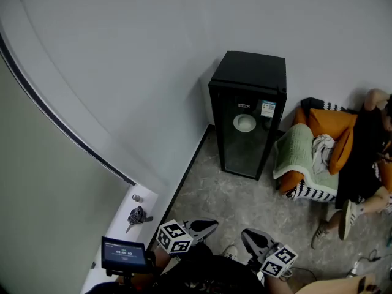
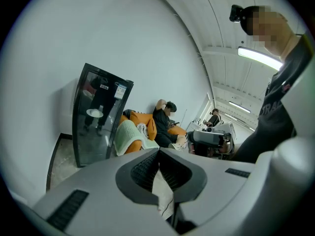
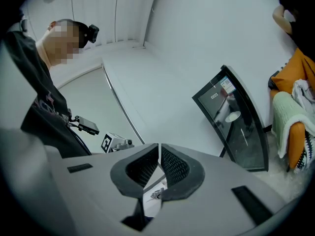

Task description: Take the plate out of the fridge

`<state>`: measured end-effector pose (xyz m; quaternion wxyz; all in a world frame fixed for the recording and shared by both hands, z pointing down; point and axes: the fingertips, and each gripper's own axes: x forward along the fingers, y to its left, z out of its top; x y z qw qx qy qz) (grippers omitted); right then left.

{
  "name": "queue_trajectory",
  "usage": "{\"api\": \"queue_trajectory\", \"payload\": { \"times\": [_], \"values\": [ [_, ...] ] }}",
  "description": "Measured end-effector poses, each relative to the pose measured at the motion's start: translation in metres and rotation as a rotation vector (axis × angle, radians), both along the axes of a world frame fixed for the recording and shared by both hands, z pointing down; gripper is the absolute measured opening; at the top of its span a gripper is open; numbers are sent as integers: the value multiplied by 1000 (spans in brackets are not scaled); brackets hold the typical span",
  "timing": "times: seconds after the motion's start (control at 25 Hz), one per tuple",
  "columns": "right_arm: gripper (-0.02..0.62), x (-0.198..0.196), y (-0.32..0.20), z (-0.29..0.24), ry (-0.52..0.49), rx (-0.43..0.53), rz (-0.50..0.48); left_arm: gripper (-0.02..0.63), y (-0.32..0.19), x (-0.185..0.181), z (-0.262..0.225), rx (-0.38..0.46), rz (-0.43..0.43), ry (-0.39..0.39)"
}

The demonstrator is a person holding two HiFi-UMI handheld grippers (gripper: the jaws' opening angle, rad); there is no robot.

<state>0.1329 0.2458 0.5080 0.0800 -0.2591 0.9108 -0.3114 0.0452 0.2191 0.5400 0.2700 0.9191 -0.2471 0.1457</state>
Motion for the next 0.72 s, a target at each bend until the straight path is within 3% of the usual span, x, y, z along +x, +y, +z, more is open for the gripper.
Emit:
{"api": "queue_trajectory", "payload": {
  "times": [0.32, 0.72],
  "values": [
    [3, 24, 0, -13, -10, 2, 84, -5, -38, -6, -11, 4, -49, 14],
    [5, 21, -70, 5, 5, -48, 269, -5, -175, -44, 23, 2, -48, 9]
  ]
}}
